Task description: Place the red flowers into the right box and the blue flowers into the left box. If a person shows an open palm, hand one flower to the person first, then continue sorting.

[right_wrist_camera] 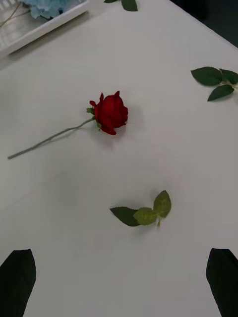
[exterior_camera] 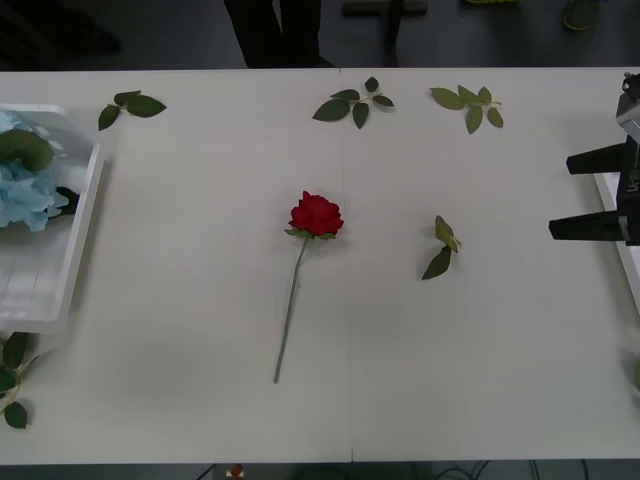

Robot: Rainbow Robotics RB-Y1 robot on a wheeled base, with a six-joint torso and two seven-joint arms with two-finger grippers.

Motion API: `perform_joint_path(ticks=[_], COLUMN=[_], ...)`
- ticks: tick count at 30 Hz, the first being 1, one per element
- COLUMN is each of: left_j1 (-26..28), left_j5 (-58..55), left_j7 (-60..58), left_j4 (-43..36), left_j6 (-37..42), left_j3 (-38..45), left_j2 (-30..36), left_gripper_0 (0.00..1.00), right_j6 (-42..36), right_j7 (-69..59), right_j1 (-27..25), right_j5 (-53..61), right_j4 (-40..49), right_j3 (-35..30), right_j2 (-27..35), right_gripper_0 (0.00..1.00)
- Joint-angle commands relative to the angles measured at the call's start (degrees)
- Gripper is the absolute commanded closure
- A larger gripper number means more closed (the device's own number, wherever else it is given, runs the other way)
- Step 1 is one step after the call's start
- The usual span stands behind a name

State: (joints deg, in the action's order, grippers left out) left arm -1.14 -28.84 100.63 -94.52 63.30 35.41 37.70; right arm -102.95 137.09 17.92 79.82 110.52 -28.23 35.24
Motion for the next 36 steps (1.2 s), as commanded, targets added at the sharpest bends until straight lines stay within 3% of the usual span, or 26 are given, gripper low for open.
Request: perform_joint_path(ticks=[1,5,11,17,22,27,36], left_j1=[0.3,0.3,0.3,-1.5,-4.2,-7.6,-14.8], left_j5=[0.2,0.2,-0.9,-9.8,-17.8,-21.4,-11.6], left_j7=[-1.5,-1.9,-2.8,-4.2,-6.2,-12.7,-21.6], left_j4=[-1.4,-4.9,-15.4,-24.3,-27.0,-27.7,-26.7], left_j6=[-0.3,5.0,19.0,27.6,25.9,17.6,12.8], left_j3=[-0.3,-0.3,1.0,2.2,-1.3,-10.8,-30.0], left_j2=[1.5,1.5,1.6,1.5,0.9,-1.1,-7.0], left_gripper_0=[0.39,0.21,0.02,0.0,0.0,0.0,0.0], right_j6=[0.6,2.4,2.8,3.1,3.7,3.7,3.7], right_j7=[7.6,12.6,17.9,17.9,17.9,17.9,17.9], right_j1=[-1.4,-3.2,-3.6,-3.9,-4.3,-4.2,-4.3], right_j5=[0.3,1.7,5.9,6.8,8.2,8.7,8.3], right_j4=[0.7,-0.1,-5.6,-7.1,-7.1,-7.1,-7.1], right_j3=[-0.6,-0.9,-0.8,-0.8,-0.4,-0.2,-0.2], right_j2=[1.8,2.3,3.9,4.8,4.7,4.8,4.8], right_gripper_0=[0.0,0.0,0.0,0.0,0.0,0.0,0.0])
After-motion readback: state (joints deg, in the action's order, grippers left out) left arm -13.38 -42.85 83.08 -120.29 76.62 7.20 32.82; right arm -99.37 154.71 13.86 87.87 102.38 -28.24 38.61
